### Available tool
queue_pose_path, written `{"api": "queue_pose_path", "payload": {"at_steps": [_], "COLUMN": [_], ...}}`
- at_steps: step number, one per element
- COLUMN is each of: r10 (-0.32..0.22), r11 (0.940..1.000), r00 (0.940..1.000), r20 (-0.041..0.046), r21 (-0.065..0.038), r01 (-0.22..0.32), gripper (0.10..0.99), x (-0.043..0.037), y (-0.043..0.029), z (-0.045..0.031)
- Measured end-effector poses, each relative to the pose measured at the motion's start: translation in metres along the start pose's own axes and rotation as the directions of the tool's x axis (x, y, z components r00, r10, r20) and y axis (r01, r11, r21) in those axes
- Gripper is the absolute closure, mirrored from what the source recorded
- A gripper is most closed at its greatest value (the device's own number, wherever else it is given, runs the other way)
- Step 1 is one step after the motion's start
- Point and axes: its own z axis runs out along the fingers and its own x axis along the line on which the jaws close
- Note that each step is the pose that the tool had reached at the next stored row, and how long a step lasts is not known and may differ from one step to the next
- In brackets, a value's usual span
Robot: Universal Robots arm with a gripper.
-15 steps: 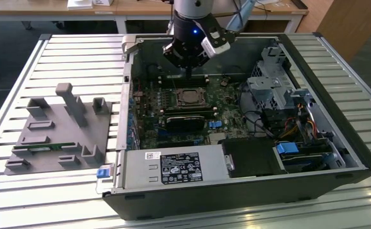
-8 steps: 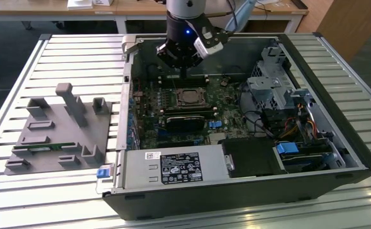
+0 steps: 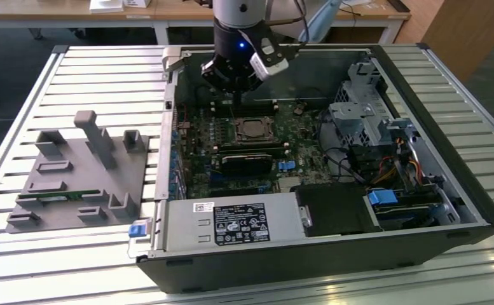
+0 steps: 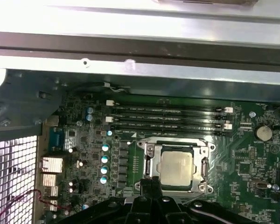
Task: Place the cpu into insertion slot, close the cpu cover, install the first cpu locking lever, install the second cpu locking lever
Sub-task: 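Install the first cpu locking lever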
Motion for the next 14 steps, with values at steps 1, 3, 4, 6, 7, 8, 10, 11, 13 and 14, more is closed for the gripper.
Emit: {"api": "queue_pose_path", "payload": {"at_steps": [1,3,4,6,7,8,10,11,13,14], "r10": [-0.002,-0.005,-0.005,-0.006,-0.006,-0.006,-0.006,-0.005,0.000,0.003], "r11": [1.0000,1.0000,1.0000,1.0000,1.0000,1.0000,1.0000,1.0000,1.0000,1.0000], "r00": [1.0000,1.0000,1.0000,1.0000,1.0000,1.0000,1.0000,1.0000,1.0000,1.0000], "r20": [0.0000,0.0000,0.0002,0.0011,0.0016,0.0018,0.0020,0.0026,0.0040,0.0039], "r21": [0.000,0.000,0.000,0.000,0.000,0.000,0.000,0.000,0.000,0.000], "r01": [0.002,0.005,0.005,0.006,0.006,0.006,0.006,0.005,0.000,-0.003], "gripper": [0.980,0.980,0.980,0.980,0.980,0.980,0.980,0.980,0.980,0.980], "x": [0.0020,0.0057,0.0080,0.0121,0.0138,0.0156,0.0203,0.0236,0.0266,0.0267], "y": [0.0001,0.0003,0.0006,0.0010,0.0012,0.0016,0.0025,0.0027,0.0034,0.0042], "z": [0.0007,0.0024,0.0032,0.0046,0.0052,0.0058,0.0066,0.0072,0.0086,0.0093]}}
